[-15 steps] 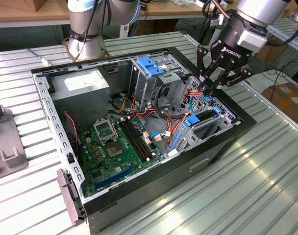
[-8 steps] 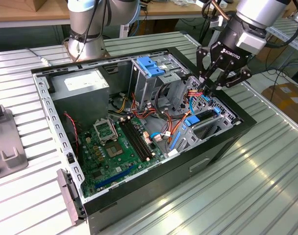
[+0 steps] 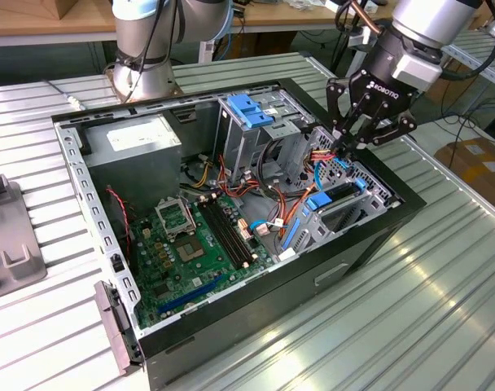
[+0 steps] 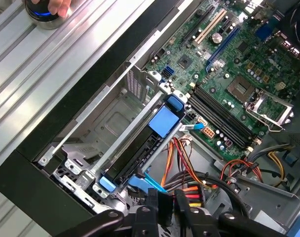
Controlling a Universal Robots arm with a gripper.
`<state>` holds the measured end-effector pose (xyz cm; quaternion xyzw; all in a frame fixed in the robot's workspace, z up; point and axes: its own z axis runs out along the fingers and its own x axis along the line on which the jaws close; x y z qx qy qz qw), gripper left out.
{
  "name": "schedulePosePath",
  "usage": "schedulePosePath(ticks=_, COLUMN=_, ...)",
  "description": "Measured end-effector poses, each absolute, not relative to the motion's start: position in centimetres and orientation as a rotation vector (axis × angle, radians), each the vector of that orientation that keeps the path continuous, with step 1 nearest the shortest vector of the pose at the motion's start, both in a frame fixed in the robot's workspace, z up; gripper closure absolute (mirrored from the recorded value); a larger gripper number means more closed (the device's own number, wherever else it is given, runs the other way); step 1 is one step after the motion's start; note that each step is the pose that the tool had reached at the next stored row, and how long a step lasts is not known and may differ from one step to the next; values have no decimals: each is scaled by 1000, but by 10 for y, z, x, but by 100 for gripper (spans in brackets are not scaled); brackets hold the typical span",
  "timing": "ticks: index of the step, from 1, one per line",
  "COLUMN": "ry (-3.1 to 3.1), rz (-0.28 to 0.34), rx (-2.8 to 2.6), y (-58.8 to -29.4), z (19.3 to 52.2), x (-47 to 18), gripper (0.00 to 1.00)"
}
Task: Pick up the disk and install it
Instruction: 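Insert the first disk wire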
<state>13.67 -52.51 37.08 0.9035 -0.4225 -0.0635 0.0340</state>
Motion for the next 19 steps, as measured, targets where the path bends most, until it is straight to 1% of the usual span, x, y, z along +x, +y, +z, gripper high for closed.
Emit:
schedulePosePath(ticks=1, ry=-1300, rz=-195, rx=2778, y=-525, z=371, x=137, gripper=80)
schedulePosePath(ticks=2, ry=-1299, rz=-195, rx=2779, y=-525, z=371, x=137, gripper=80)
schedulePosePath(ticks=3, ry=-1299, rz=-195, rx=2779, y=-525, z=371, x=137, gripper=84)
schedulePosePath(ticks=13, ry=-1300, rz=-195, rx=2779, y=-526, z=370, x=136, gripper=84)
schedulePosePath(ticks=19, ry=-1305, rz=-207, rx=2796, y=-530, z=378, x=132, gripper=84)
